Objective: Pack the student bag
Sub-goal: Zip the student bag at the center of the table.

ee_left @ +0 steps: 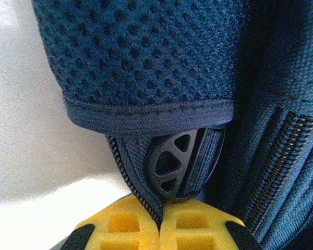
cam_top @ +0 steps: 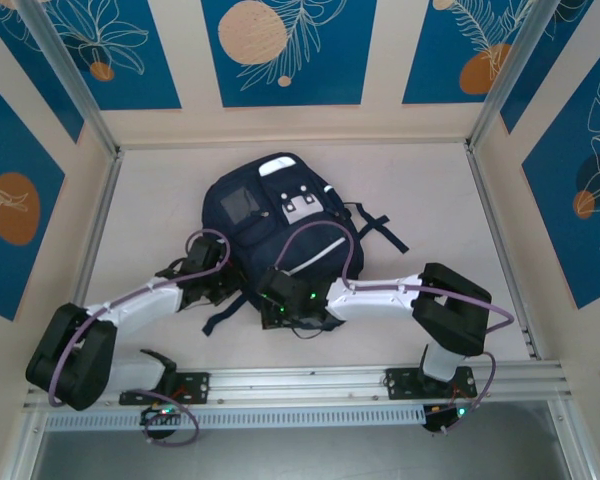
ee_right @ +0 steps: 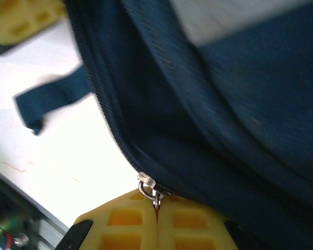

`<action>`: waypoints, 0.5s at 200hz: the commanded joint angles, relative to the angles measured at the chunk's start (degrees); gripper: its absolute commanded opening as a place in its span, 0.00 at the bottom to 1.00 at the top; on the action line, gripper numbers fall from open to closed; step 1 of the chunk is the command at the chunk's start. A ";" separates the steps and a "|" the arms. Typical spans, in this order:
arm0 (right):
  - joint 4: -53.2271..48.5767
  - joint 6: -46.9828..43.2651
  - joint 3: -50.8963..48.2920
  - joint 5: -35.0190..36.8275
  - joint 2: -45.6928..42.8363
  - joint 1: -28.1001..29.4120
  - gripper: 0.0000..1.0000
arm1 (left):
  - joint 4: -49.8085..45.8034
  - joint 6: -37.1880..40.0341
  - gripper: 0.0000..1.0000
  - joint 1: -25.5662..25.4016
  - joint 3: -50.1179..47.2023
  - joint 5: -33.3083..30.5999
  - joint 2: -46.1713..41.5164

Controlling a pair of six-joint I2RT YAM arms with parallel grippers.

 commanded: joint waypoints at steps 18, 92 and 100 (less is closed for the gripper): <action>-12.68 1.02 -2.11 -1.02 -3.81 -0.09 0.00 | -2.90 2.96 0.00 0.39 2.28 -6.30 -1.82; -16.35 -3.41 -9.62 -4.55 -15.28 -7.00 0.00 | -7.96 5.18 0.00 1.70 3.76 -9.43 -4.42; -14.74 -4.90 -10.78 -6.23 -16.53 -7.63 0.00 | -8.32 5.47 0.00 1.89 4.01 -9.42 -4.52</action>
